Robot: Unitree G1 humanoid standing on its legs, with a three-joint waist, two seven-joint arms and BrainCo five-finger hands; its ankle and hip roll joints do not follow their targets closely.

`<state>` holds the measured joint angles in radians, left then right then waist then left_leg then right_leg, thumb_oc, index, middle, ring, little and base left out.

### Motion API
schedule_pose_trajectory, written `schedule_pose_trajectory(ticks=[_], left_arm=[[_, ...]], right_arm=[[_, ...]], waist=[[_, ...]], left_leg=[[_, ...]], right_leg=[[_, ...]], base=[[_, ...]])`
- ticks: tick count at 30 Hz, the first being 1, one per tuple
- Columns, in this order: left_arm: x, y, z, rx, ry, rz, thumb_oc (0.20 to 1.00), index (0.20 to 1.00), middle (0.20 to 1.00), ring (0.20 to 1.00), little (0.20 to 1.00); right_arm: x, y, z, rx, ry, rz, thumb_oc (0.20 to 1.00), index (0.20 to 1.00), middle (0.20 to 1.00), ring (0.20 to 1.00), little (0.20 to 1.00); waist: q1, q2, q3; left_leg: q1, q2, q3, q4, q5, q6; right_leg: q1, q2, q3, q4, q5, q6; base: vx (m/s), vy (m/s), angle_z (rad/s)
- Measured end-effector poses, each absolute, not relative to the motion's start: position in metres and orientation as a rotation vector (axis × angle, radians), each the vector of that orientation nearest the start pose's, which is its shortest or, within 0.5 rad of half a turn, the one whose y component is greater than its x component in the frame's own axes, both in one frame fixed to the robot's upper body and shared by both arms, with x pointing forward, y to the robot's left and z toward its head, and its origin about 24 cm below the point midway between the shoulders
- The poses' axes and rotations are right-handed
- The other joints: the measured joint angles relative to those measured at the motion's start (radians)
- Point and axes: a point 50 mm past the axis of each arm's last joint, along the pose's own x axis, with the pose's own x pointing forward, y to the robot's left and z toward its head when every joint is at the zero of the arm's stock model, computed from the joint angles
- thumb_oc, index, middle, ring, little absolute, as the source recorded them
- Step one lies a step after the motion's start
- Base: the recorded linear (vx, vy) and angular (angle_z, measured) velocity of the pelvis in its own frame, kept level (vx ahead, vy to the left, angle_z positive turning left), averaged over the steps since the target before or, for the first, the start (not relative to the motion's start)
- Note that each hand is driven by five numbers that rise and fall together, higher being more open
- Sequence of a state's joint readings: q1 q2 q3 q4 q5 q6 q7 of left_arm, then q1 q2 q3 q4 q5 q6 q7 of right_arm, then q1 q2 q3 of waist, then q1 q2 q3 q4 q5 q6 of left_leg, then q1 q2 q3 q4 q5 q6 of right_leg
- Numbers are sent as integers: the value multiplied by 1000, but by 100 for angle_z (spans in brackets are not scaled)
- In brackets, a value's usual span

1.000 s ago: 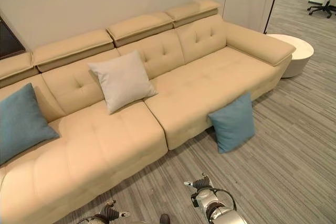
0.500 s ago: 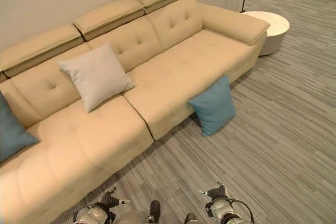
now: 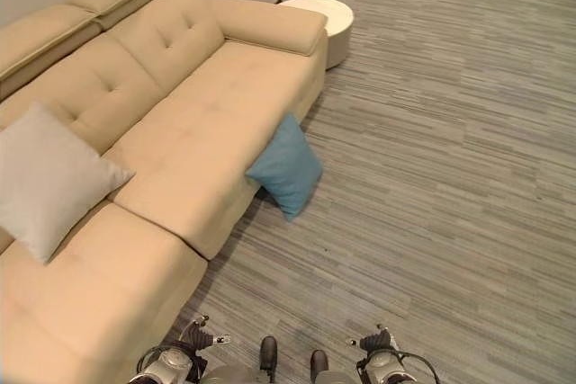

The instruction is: Pick up all the scattered cushions and arrange them neatly on the sofa.

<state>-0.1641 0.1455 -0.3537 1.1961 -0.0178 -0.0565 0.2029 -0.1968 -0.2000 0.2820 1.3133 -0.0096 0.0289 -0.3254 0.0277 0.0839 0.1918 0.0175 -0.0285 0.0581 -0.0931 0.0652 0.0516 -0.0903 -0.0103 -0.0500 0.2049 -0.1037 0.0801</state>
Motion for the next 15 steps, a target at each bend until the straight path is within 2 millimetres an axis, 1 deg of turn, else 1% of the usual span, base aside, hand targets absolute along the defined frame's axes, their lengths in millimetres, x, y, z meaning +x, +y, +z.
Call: schedule_pose_trajectory(ticks=[1,2,3,4,5,6,7,8,9,10,11,12,13,14,15], left_arm=[[168,185,-143,468,943,-36,1000,1000,1000,1000,1000],[168,185,-143,468,943,-36,1000,1000,1000,1000,1000],[172,191,-140,481,934,-24,1000,1000,1000,1000,1000],[168,192,-142,469,944,-13,1000,1000,1000,1000,1000],[163,194,-144,467,959,-7,1000,1000,1000,1000,1000],[150,198,-149,467,999,-1,1000,1000,1000,1000,1000],[145,198,-151,467,1017,0,1000,1000,1000,1000,1000],[139,199,-153,465,1032,1,1000,1000,1000,1000,1000],[134,200,-154,464,1042,1,1000,1000,1000,1000,1000],[129,198,-156,461,1057,-7,1000,1000,1000,1000,1000],[121,198,-159,459,1085,-5,1000,1000,1000,1000,1000],[123,197,-159,442,1080,8,1000,1000,1000,1000,1000],[127,199,-157,440,1072,16,1000,1000,1000,1000,1000],[130,201,-156,444,1063,22,1000,1000,1000,1000,1000],[130,201,-156,434,1064,33,1000,1000,1000,1000,1000]], right_arm=[[166,-218,-141,-594,1037,-149,1000,1000,1000,1000,1000],[166,-218,-141,-594,1036,-149,1000,1000,1000,1000,1000],[175,-214,-138,-588,1009,-141,1000,1000,1000,1000,1000],[183,-213,-134,-585,986,-140,1000,1000,1000,1000,1000],[183,-210,-135,-580,988,-134,1000,1000,1000,1000,1000],[182,-207,-136,-586,987,-121,1000,1000,1000,1000,1000],[179,-209,-137,-592,997,-121,1000,1000,1000,1000,1000],[173,-210,-140,-591,1013,-121,1000,1000,1000,1000,1000],[167,-211,-142,-590,1029,-121,1000,1000,1000,1000,1000],[163,-215,-143,-596,1039,-126,1000,1000,1000,1000,1000],[153,-220,-145,-603,1061,-134,1000,1000,1000,1000,1000],[149,-225,-146,-602,1073,-150,1000,1000,1000,1000,1000],[147,-227,-146,-599,1077,-160,1000,1000,1000,1000,1000],[148,-228,-146,-602,1075,-164,1000,1000,1000,1000,1000],[148,-229,-145,-605,1075,-165,1000,1000,1000,1000,1000]], waist=[[6,-7,23],[6,-7,24],[18,-17,48],[27,-13,48],[33,-17,46],[30,-30,41],[24,-32,39],[23,-40,32],[21,-39,23],[23,-22,15],[29,-25,-8],[32,-37,-20],[37,-54,-30],[47,-68,-38],[51,-66,-38]], left_leg=[[-1,5,42,2,-4,16],[-1,5,43,2,-4,16],[-10,5,76,18,-16,30],[-5,11,109,15,-43,24],[8,12,115,12,-57,16],[29,15,125,11,-74,2],[38,23,125,14,-77,-1],[52,29,123,16,-83,-14],[57,43,116,32,-90,-28],[71,73,114,48,-92,-40],[67,103,95,118,-91,-42],[21,114,90,230,-96,-66],[-37,117,86,338,-86,-88],[-104,127,85,468,-60,-127],[-155,147,67,593,-35,-160]], right_leg=[[-68,-28,-67,109,-29,45],[-70,-29,-69,113,-30,45],[-133,-78,-133,193,-36,57],[-138,-187,-321,174,-42,44],[-131,-219,-376,132,-38,45],[-120,-251,-393,67,-15,53],[-110,-252,-388,42,19,54],[-99,-247,-390,42,58,49],[-68,-229,-396,17,79,-6],[-24,-191,-405,-27,82,-15],[61,-139,-421,-139,108,-40],[95,-129,-433,-183,113,-45],[98,-132,-435,-197,109,-51],[103,-129,-432,-211,106,-72],[121,-113,-429,-220,98,-97]], base=[[34,-47,-69],[111,-71,-73],[159,-81,-74],[239,-128,-94],[303,-190,-80],[239,-158,-44],[214,-182,-18],[139,-151,14],[183,-207,7],[155,-316,1],[132,-340,2],[158,-396,7],[93,-192,0],[112,-146,-21],[156,-90,-41]])
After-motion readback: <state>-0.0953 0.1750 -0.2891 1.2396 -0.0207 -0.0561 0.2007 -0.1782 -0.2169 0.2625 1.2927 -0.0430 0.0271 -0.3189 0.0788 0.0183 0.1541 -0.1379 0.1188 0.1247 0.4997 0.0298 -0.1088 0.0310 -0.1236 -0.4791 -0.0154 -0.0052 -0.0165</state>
